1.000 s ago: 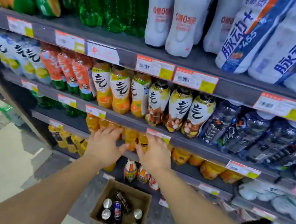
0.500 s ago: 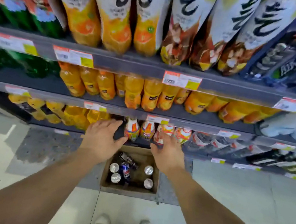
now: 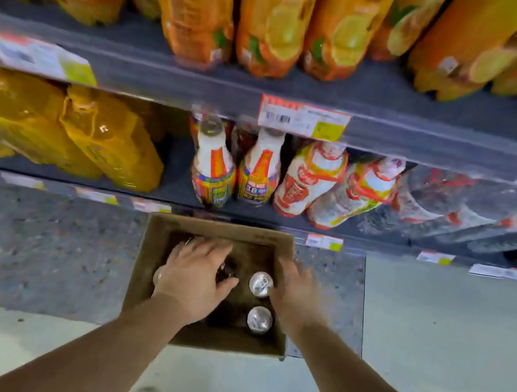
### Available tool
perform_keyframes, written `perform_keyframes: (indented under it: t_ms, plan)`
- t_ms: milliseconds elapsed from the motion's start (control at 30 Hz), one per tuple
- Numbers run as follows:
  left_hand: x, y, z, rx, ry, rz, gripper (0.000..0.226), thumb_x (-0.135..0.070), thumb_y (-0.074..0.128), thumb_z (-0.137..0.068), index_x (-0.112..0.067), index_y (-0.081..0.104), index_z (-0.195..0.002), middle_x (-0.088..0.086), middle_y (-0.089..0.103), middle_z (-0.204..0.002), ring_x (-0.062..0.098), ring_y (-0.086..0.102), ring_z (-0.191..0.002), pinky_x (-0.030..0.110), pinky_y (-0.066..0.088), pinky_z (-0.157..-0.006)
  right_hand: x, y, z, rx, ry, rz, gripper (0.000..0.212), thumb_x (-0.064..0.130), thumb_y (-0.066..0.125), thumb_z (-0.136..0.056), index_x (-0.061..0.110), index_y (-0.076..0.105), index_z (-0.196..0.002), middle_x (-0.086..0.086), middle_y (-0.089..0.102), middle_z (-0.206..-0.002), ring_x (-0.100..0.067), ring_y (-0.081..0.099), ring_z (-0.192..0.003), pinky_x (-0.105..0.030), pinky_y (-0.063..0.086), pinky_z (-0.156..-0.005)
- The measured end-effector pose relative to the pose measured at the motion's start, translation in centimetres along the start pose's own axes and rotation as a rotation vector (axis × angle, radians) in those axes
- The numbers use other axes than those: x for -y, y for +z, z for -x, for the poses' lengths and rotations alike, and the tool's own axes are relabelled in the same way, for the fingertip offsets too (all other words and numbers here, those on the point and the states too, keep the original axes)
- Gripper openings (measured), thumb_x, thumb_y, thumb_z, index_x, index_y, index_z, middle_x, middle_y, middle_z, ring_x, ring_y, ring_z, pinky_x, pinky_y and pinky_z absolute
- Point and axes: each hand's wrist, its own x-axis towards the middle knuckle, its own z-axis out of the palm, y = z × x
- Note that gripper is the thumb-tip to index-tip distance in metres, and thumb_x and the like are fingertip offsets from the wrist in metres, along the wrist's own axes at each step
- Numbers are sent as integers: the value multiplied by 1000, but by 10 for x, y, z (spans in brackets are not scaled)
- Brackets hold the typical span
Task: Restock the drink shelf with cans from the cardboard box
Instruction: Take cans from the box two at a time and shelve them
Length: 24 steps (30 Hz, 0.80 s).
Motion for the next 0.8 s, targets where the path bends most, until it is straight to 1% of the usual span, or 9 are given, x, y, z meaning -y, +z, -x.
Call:
perform_keyframes:
  t_ms: [67, 200, 267, 333, 433, 567, 667, 733, 800]
  plan:
    - [2, 37, -6, 33, 9, 9, 65, -58, 48, -86, -33, 34, -144, -6, 39, -149, 19, 30, -139, 40, 21, -116, -7, 18, -20, 47, -101, 78, 63, 20, 58, -90, 23, 32, -147, -6, 36, -145, -28, 37, -132, -40, 37, -108]
    - [-5, 94, -8, 69, 15, 79, 66, -55, 53, -84, -36, 31, -144, -9, 32, -153, 20, 23, -142, 39, 16, -117, -17, 41, -49, 115, -314, 309, 84, 11, 70, -79, 23, 27, -150, -7, 28, -151, -29, 28, -139, -40, 32, -113]
    - [-8, 112, -9, 99, 41, 74, 68, -55, 52, -85, -37, 27, -144, -11, 28, -153, 18, 18, -143, 37, 11, -116, -16, 45, -57, 160, -351, 386, 76, 9, 59, -86, 27, 23, -150, -6, 23, -154, -29, 25, -141, -41, 32, -112]
    - [-8, 126, -12, 125, 72, 73, 69, -56, 53, -84, -38, 25, -144, -11, 28, -152, 17, 18, -142, 37, 11, -118, -15, 48, -62, 176, -392, 458, 70, 8, 51, -91, 29, 22, -150, -7, 21, -154, -29, 27, -139, -42, 34, -111]
    - [-8, 142, -19, 181, 110, 98, 71, -57, 56, -82, -40, 24, -143, -10, 30, -151, 17, 21, -141, 41, 17, -117, -13, 53, -71, 221, -427, 573, 77, 7, 59, -87, 31, 22, -149, -8, 23, -153, -31, 34, -135, -42, 38, -108]
    - [-12, 157, -26, 313, 131, 83, 73, -56, 65, -76, -41, 31, -139, -8, 45, -141, 19, 34, -133, 40, 24, -113, -10, 62, -83, 305, -403, 724, 81, 13, 69, -81, 33, 25, -146, -9, 29, -147, -32, 42, -126, -41, 38, -106]
    - [-19, 163, -29, 336, 100, 96, 65, -51, 70, -74, -36, 42, -131, -6, 54, -132, 20, 43, -126, 40, 30, -110, -8, 71, -86, 370, -369, 829, 65, 21, 65, -86, 30, 33, -142, -10, 35, -140, -32, 46, -120, -41, 33, -107]
    - [-23, 164, -32, 325, 99, 84, 57, -50, 71, -73, -30, 49, -122, -4, 61, -121, 22, 51, -118, 40, 34, -105, -8, 76, -87, 369, -377, 889, 53, 24, 61, -89, 26, 38, -137, -10, 41, -135, -30, 49, -118, -42, 32, -108]
    - [-25, 165, -33, 326, 83, 94, 55, -49, 72, -73, -28, 50, -119, -3, 63, -116, 21, 55, -112, 40, 36, -103, -8, 79, -90, 362, -373, 906, 51, 23, 60, -90, 24, 40, -136, -9, 45, -132, -30, 50, -118, -43, 30, -110]
